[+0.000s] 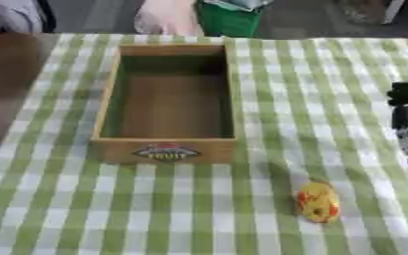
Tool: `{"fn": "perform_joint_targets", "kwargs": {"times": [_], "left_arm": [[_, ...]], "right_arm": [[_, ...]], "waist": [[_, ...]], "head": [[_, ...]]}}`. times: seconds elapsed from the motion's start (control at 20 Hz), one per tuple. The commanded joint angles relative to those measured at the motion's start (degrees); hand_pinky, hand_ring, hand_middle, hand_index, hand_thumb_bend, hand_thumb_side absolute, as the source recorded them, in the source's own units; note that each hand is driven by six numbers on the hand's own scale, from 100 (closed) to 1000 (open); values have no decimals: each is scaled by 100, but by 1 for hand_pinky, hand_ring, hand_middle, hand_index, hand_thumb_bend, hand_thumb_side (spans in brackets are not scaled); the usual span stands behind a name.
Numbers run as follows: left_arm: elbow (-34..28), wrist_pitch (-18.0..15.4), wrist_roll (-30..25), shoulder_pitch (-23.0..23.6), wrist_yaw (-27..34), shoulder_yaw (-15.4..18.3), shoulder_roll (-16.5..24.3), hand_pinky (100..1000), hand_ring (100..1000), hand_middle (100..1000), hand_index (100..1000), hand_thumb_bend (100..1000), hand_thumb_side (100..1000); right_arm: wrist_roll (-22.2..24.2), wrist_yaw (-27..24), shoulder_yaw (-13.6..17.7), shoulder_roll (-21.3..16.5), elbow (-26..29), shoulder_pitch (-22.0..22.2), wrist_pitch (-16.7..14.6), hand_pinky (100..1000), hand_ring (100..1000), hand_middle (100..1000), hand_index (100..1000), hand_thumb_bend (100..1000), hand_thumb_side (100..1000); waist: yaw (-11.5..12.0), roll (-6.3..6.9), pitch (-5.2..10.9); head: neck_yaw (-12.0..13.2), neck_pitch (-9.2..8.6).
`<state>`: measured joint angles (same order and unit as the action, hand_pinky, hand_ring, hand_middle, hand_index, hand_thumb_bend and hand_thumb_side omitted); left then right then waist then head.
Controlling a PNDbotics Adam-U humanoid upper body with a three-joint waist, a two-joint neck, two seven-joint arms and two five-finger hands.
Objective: Pick up objects on the table and place them in the box.
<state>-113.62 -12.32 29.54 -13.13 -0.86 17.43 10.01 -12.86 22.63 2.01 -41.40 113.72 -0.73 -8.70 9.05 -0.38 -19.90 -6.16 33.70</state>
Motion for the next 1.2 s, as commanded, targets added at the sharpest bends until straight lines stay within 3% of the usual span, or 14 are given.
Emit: {"fn": "perform_joint_targets", "kwargs": {"times": [0.05, 0.45, 0.6, 0.95, 1.2], "left_arm": [[-97, -6, -28, -6, -27, 11, 169, 446, 426, 494, 689, 100, 689], [-97, 6, -58, 40, -34, -5, 177, 446, 425, 494, 689, 100, 690], [-97, 10, -78, 54, -30, -16, 166, 446, 424, 494, 689, 100, 690], [-97, 11, -114, 52, -9, -34, 157, 446, 423, 495, 688, 100, 691], [-97, 18, -137, 51, 3, -44, 152, 446, 423, 495, 689, 100, 691]], "right_arm": [[75, 549, -57, -584, 87, 101, -2, 644, 712, 687, 829, 100, 851], [338, 1238, -313, -1341, 87, 377, 62, 666, 723, 631, 856, 100, 981], [540, 1345, -436, -1511, 87, 404, 167, 672, 735, 625, 881, 100, 988], [936, 1084, -738, -1474, 87, 352, 460, 682, 760, 630, 934, 220, 902], [1169, 813, -905, -1511, 87, 283, 707, 711, 790, 668, 951, 381, 749]], "waist": [[11, -17, 72], [44, -42, 31], [50, -42, 8], [13, -23, -44], [-5, -25, -46]], "head": [[16, -13], [9, 101], [-51, 98], [-388, 44], [-471, 4]]}}
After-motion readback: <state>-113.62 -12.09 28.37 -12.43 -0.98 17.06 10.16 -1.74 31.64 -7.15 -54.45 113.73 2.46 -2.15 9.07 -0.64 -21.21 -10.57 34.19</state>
